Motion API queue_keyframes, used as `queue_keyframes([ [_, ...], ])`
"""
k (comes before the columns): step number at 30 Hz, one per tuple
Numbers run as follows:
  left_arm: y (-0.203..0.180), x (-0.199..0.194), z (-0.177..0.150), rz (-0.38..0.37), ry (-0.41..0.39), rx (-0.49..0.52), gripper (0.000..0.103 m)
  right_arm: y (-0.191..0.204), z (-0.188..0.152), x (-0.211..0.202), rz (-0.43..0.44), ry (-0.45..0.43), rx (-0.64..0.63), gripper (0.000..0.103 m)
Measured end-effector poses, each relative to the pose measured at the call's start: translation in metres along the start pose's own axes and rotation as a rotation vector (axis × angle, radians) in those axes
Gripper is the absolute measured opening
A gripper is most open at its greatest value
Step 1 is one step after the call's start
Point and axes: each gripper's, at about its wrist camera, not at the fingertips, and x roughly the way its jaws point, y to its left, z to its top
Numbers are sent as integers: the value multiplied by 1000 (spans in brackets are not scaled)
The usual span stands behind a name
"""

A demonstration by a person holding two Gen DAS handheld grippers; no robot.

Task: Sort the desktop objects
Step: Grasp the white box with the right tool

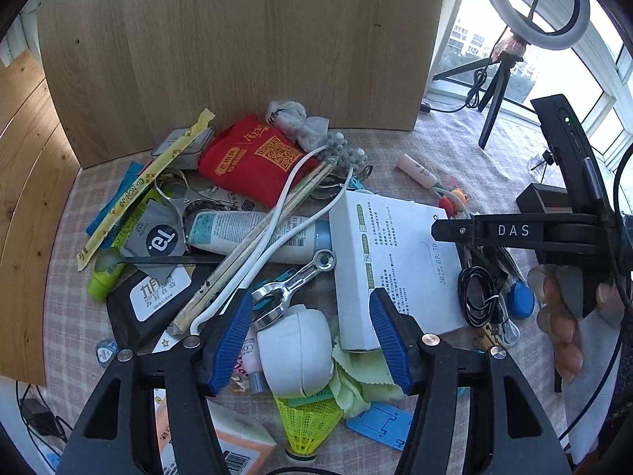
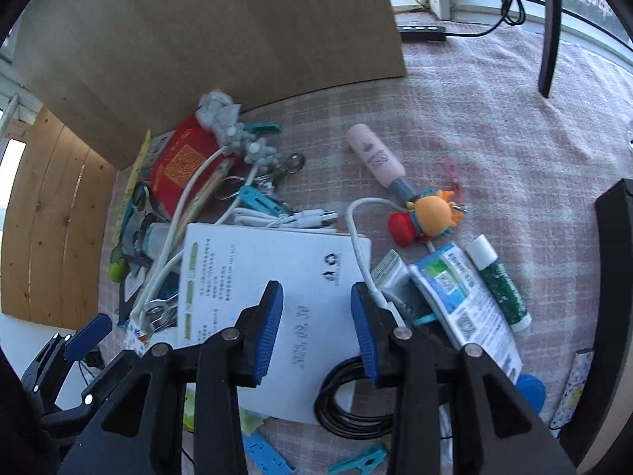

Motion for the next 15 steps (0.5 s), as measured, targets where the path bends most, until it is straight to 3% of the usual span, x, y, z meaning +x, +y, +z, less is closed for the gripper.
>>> queue_keyframes([
  [5, -9, 12, 3, -25, 26, 16, 57, -13, -7, 4, 104, 50, 33, 35],
  [15, -21, 42, 6, -74, 102, 26, 44, -5, -25, 4, 107, 43, 14, 37],
])
